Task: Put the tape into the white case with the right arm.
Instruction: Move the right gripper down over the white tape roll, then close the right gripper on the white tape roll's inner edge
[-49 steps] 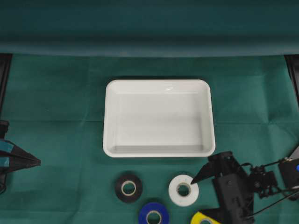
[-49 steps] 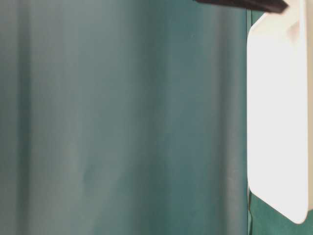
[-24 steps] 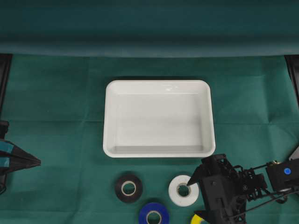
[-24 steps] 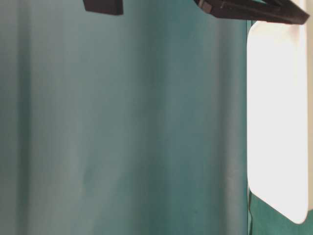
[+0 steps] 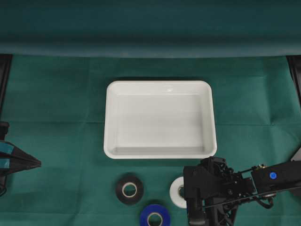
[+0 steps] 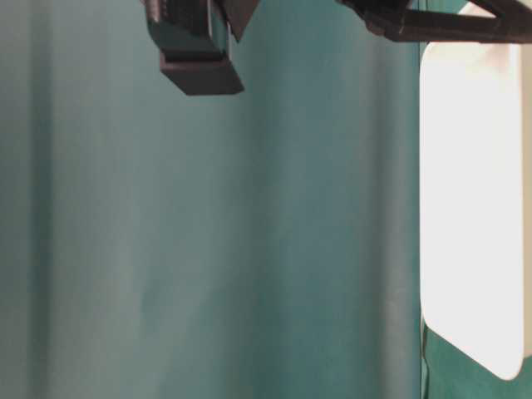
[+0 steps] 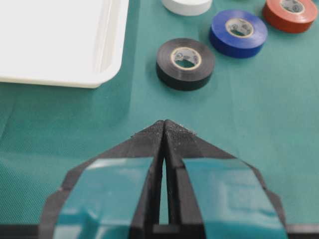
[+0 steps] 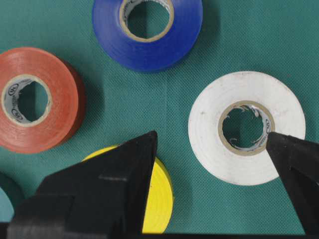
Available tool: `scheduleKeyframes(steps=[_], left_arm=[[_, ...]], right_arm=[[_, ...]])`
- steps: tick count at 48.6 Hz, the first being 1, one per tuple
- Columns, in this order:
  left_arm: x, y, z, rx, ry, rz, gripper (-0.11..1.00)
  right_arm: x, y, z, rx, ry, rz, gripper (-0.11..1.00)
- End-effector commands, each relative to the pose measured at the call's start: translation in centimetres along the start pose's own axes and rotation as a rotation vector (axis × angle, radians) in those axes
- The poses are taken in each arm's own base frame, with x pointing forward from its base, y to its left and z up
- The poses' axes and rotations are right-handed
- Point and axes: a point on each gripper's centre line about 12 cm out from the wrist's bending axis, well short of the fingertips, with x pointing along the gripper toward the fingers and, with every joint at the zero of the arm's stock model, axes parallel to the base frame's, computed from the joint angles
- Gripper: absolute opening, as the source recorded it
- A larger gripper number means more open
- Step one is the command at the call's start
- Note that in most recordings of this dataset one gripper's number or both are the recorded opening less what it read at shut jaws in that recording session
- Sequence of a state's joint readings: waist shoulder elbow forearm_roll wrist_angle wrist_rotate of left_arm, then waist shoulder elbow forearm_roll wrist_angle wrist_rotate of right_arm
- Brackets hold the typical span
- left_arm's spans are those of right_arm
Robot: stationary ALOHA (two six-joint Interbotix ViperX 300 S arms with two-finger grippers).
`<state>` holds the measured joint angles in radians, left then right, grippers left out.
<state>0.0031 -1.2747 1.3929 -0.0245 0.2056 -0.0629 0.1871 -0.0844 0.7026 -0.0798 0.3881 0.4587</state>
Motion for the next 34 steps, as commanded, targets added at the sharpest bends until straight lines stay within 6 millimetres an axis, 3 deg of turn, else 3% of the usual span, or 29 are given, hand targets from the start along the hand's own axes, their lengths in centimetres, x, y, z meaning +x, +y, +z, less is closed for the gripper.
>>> scheduleKeyframes(steps=[1, 10, 34], left_arm=[[0.0, 0.0, 0.5, -0.002, -0.011, 0.002, 0.0], [0.0, 0.0, 0.4, -0.001, -0.009, 0.002, 0.0], [0.0, 0.0, 0.3, -0.003, -0.011, 0.002, 0.0]], right_arm=[[-0.5, 0.4, 0.9, 0.001, -0.027, 0.011, 0.66], [0.0, 0.3, 0.7, 0.001, -0.012, 0.004, 0.66], [3.9, 0.4, 0.7, 0.001, 0.062, -0.026, 0.66]])
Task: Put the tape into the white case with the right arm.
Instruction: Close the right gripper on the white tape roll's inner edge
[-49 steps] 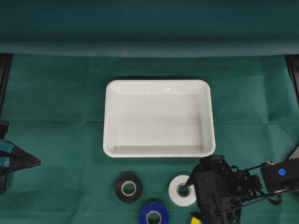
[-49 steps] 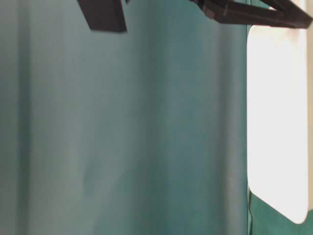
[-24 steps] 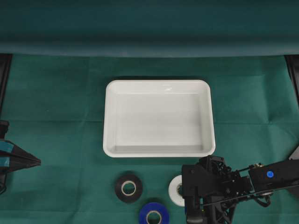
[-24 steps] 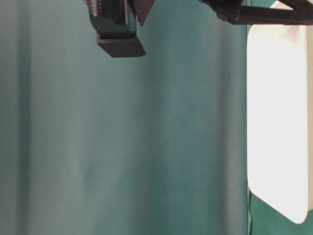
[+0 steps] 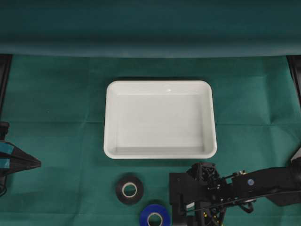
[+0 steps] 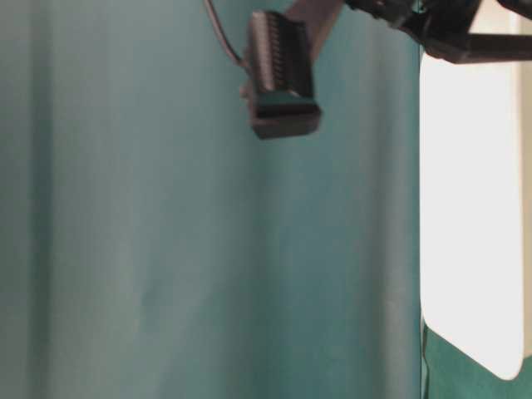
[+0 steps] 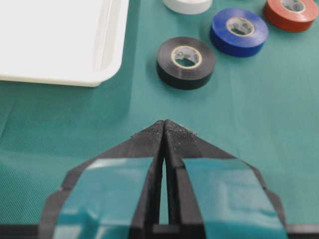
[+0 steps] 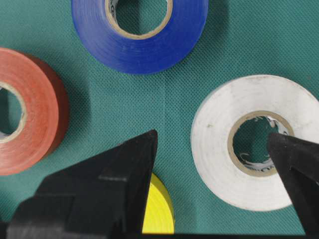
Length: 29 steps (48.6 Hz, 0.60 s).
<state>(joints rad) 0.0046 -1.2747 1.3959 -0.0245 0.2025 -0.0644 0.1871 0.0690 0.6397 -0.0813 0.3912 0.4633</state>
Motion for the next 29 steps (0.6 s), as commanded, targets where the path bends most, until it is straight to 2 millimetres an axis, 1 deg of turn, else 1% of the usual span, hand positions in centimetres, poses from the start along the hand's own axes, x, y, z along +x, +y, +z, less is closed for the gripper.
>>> scheduleKeyframes(steps=[1, 11, 23, 27, 29], left_arm=[[0.0, 0.0, 0.4, -0.002, -0.012, 0.002, 0.0], [0.0, 0.0, 0.3, -0.001, -0.017, 0.003, 0.0], [0.0, 0.1, 0.2, -0.003, -0.018, 0.008, 0.0], [0.0, 0.1, 0.2, -0.006, -0.018, 0.009, 0.0], [0.0, 0.1, 0.2, -0.004, -0.018, 0.008, 0.0]], right_arm=[[-0.1, 0.4, 0.9, 0.002, -0.02, 0.009, 0.66], [1.1, 0.2, 0.3, 0.0, 0.006, -0.001, 0.66], [1.1, 0.3, 0.5, -0.01, 0.001, -0.002, 0.65], [1.1, 0.3, 0.5, -0.01, -0.001, -0.001, 0.62], [1.1, 0.3, 0.5, -0.009, 0.0, -0.003, 0.58]])
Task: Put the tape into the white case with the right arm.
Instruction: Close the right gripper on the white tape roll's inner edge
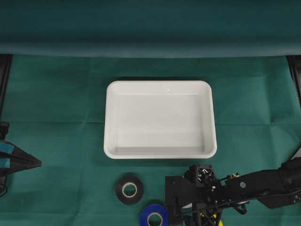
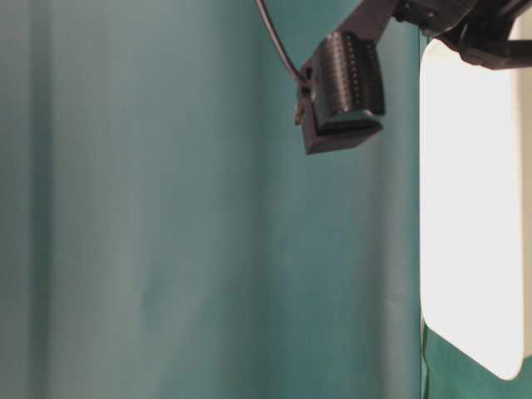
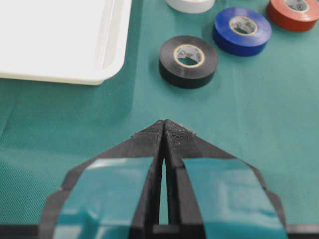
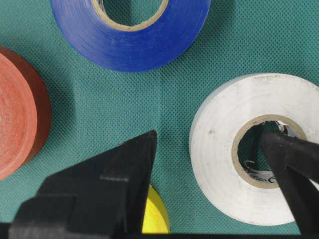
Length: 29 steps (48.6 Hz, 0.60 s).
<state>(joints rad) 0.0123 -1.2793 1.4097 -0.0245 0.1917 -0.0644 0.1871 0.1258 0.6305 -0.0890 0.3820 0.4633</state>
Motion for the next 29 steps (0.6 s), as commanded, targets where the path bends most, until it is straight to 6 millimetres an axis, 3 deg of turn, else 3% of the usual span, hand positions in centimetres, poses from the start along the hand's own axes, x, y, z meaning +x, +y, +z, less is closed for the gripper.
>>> scheduleKeyframes(steps=[1, 7, 12, 29], left_arm=[[0.01, 0.0, 0.55, -0.004, -0.016, 0.002, 0.0], [0.0, -0.01, 0.61, -0.005, -0.017, 0.001, 0.0], [0.01, 0.02, 0.55, -0.004, -0.016, 0.003, 0.0], [0.01, 0.04, 0.54, -0.006, -0.014, 0.005, 0.0]], right_arm=[[-0.66, 0.48, 0.99, -0.001, -0.034, 0.014, 0.54], [-0.75, 0.51, 1.24, -0.001, -0.037, 0.014, 0.2], [-0.68, 0.52, 1.11, -0.003, -0.032, 0.012, 0.02], [-1.07, 0.55, 1.44, -0.001, -0.023, 0.005, 0.01]])
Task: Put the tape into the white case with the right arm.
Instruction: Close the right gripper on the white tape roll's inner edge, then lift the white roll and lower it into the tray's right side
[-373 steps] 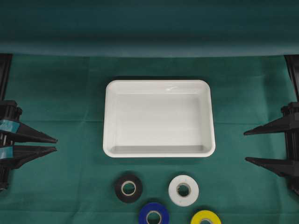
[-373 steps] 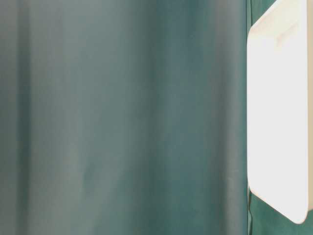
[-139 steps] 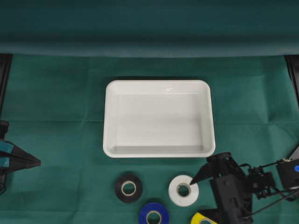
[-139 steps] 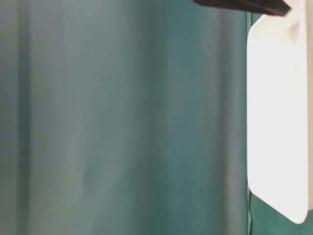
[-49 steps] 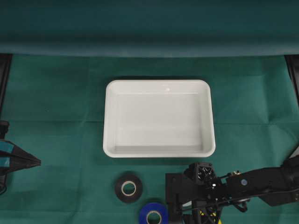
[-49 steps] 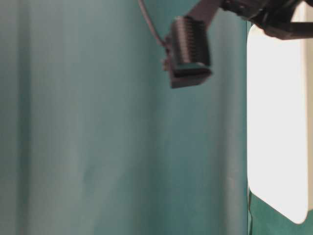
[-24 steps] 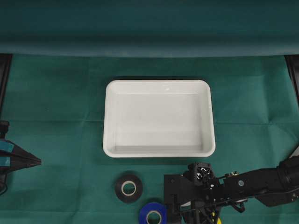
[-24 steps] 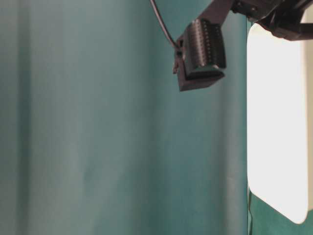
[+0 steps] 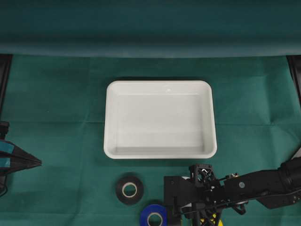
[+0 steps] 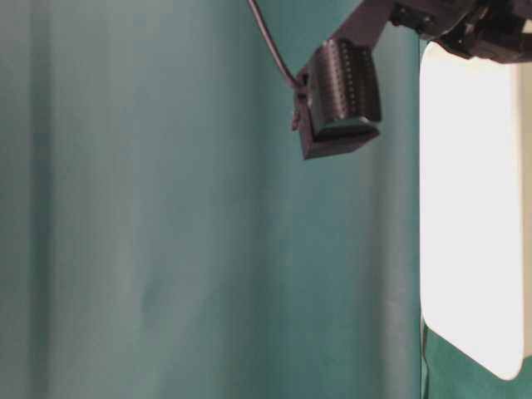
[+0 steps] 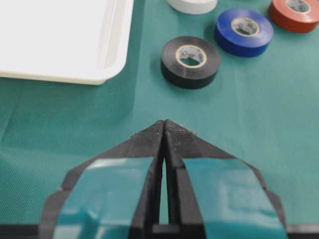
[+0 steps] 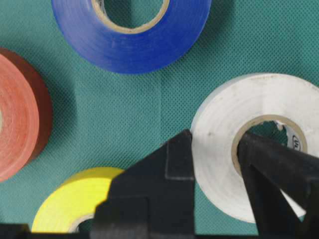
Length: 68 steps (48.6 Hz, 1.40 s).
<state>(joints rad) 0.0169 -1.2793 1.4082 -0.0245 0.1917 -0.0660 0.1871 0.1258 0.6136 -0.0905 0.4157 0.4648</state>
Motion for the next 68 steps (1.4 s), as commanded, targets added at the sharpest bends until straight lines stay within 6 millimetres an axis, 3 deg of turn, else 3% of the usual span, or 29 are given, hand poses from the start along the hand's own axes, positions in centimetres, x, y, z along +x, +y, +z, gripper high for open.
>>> scheduleKeyframes(steps=[1, 22, 37, 50, 68], left_arm=[[0.0, 0.0, 0.5, -0.002, -0.015, 0.0, 0.0], [0.0, 0.0, 0.5, -0.002, -0.012, 0.001, 0.0], [0.0, 0.0, 0.5, -0.002, -0.014, 0.002, 0.0], [0.0, 0.0, 0.5, -0.004, -0.012, 0.0, 0.0], [0.0, 0.0, 0.5, -0.004, -0.014, 0.0, 0.0]], right_arm=[[-1.0, 0.6, 1.2, -0.002, -0.038, 0.016, 0.01], [-5.8, 1.4, 2.9, -0.006, -0.07, 0.022, 0.01], [-6.1, 1.2, 3.1, -0.002, -0.059, 0.012, 0.01], [-6.6, -1.4, 3.8, 0.021, -0.07, -0.04, 0.01], [-7.4, -7.4, 4.9, 0.079, -0.066, -0.175, 0.01]])
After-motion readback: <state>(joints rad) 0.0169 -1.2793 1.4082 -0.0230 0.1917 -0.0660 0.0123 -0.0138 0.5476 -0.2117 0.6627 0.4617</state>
